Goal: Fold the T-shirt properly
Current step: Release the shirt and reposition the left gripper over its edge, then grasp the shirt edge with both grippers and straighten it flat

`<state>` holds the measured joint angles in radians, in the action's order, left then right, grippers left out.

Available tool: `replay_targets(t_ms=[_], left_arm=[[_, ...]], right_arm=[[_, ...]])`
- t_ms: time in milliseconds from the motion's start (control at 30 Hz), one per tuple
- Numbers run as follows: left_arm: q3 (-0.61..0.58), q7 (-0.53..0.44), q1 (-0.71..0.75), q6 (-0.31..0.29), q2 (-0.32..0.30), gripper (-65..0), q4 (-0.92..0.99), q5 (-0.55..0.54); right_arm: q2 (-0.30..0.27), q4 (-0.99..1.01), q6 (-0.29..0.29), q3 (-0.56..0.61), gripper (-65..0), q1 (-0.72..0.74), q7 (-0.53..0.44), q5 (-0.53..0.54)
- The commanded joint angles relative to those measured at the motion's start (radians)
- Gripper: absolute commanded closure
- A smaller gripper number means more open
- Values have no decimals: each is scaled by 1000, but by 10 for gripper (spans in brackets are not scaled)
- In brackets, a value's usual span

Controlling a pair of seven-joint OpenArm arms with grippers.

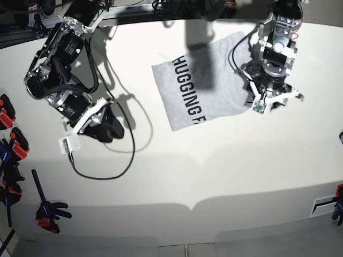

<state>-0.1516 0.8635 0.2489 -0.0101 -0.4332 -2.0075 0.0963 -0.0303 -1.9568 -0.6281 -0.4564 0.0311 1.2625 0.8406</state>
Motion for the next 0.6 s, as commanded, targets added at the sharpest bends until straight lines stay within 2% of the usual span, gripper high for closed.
replay_targets(t_ms=[0, 67, 200, 300, 367, 467, 567], left_arm=[[1, -24, -1, 10, -7, -232, -21, -60], [-1, -31, 15, 6, -2, -232, -21, -200], [-1, -81, 83, -20, 61, -223, -45, -251], [-1, -119, 151, -124, 117, -215, -79, -319], [-1, -129, 194, -187, 160, -215, -80, -343], [-1, -140, 260, -193, 210, -215, -79, -341], [-1, -170, 299, -193, 219, -215, -75, -340]], right_arm=[[3, -10, 1, 15, -212, 16, -24, 26], [6, -6, 0, 51, -212, 16, -26, 19], [5, 37, 1, 182, -212, 21, -113, -112], [5, 113, 3, 304, -212, 43, -188, -233], [6, 170, 18, 383, -212, 72, -202, -270], [8, 243, 42, 490, -212, 126, -206, -295], [37, 313, 69, 566, -212, 185, -238, -365]])
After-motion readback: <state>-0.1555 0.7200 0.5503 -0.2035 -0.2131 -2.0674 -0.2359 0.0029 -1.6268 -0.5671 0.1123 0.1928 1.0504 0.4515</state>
